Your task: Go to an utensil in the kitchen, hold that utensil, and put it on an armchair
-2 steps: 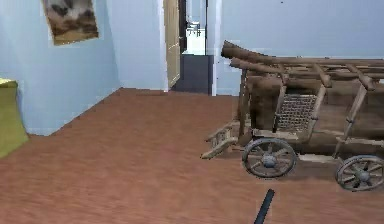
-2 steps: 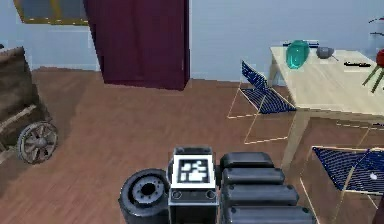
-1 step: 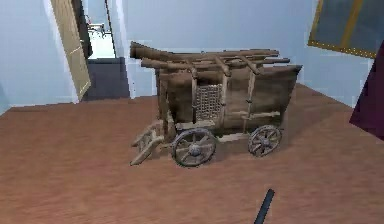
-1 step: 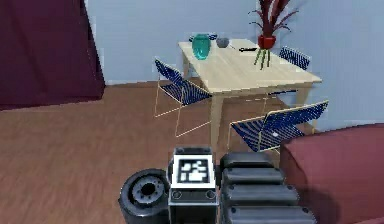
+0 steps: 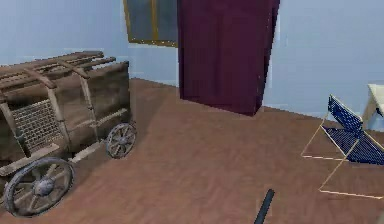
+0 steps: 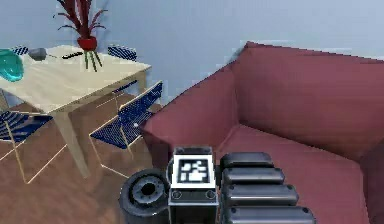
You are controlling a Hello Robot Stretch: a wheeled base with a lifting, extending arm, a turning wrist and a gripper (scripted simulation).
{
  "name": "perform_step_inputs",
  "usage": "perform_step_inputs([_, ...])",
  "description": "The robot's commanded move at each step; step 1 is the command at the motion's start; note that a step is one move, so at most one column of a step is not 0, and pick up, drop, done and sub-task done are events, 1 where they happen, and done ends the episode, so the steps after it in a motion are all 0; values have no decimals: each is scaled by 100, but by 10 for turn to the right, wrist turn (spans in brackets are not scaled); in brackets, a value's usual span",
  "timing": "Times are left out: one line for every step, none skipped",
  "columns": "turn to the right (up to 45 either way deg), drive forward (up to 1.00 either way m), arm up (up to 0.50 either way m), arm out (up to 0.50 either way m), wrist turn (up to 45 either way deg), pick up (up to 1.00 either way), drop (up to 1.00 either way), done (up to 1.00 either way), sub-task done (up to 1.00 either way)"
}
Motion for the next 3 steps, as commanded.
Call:
perform_step_inputs([450,0,0,0,0,0,0,0,0])
perform_step_inputs([450,0,0,0,0,0,0,0,0])
perform_step_inputs([300,0,0,0,0,0,0,0,0])
